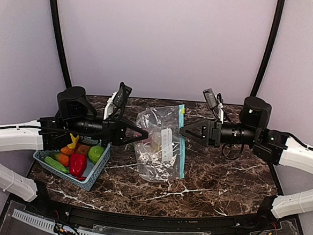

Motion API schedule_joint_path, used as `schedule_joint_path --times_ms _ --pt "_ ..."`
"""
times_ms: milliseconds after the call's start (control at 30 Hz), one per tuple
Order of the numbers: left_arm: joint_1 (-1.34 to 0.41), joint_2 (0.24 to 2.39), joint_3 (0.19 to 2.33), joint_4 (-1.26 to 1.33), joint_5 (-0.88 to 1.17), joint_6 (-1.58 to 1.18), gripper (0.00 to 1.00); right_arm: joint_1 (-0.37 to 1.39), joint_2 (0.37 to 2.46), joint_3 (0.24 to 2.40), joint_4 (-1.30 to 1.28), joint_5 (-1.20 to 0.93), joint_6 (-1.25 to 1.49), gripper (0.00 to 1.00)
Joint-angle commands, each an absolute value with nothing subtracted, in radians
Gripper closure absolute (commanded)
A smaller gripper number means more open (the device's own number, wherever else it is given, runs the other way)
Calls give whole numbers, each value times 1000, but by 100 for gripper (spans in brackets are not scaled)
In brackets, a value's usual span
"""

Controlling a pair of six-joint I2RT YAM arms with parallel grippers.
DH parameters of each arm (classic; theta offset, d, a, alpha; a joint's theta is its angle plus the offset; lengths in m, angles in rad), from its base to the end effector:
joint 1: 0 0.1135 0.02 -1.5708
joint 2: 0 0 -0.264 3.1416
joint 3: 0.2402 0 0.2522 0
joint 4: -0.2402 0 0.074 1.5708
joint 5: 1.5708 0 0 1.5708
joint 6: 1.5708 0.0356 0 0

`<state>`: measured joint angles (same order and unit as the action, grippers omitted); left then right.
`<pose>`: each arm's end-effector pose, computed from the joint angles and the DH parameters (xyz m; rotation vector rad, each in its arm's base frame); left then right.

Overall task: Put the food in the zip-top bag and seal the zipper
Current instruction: Pass from the left arm to the right

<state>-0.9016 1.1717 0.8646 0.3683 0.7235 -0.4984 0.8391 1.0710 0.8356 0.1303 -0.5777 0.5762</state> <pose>0.1487 -0.2260 0.3461 0.9796 1.4819 -1.6058 0.1519 0.1982 0.3355 -0.7313 1.7652 1.4968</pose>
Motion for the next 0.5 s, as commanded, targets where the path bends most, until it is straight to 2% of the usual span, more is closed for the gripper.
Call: schedule_joint_path --times_ms 0,267,467 --pt "-904 1165 835 455 817 -525 99 830 1068 861 214 -654 593 49" --pt "-904 1159 831 461 830 -528 99 826 1083 865 262 -683 616 72" --pt "-905 1148 828 430 814 -515 99 824 1077 856 271 -685 627 96"
